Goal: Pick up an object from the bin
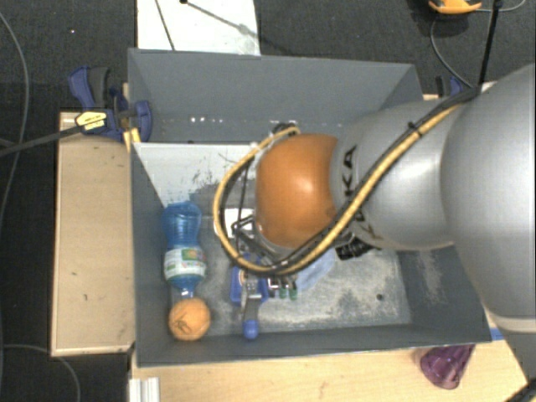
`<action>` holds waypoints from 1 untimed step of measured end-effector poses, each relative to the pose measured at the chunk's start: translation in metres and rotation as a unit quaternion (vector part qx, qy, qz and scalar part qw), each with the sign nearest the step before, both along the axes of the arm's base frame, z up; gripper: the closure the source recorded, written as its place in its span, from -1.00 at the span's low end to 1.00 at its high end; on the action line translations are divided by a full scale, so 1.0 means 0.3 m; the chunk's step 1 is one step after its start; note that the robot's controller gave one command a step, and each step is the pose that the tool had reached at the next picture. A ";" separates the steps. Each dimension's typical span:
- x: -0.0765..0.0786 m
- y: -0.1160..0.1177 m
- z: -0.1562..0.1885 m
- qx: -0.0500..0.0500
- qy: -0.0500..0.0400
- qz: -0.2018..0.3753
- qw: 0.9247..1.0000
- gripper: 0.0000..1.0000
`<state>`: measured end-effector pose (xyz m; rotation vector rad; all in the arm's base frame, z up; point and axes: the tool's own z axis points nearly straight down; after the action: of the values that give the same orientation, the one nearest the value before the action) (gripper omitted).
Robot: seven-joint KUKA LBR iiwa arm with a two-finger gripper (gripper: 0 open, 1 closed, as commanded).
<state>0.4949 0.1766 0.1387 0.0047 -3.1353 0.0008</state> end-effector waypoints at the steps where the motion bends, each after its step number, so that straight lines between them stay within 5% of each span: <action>1: 0.007 -0.002 0.014 0.001 -0.004 -0.003 1.000 -1.00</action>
Offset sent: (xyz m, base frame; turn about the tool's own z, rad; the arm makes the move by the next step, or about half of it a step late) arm 0.0341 -0.0860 -0.0408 -0.2265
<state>0.4970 0.1759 0.1429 -0.0033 -3.1428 -0.0017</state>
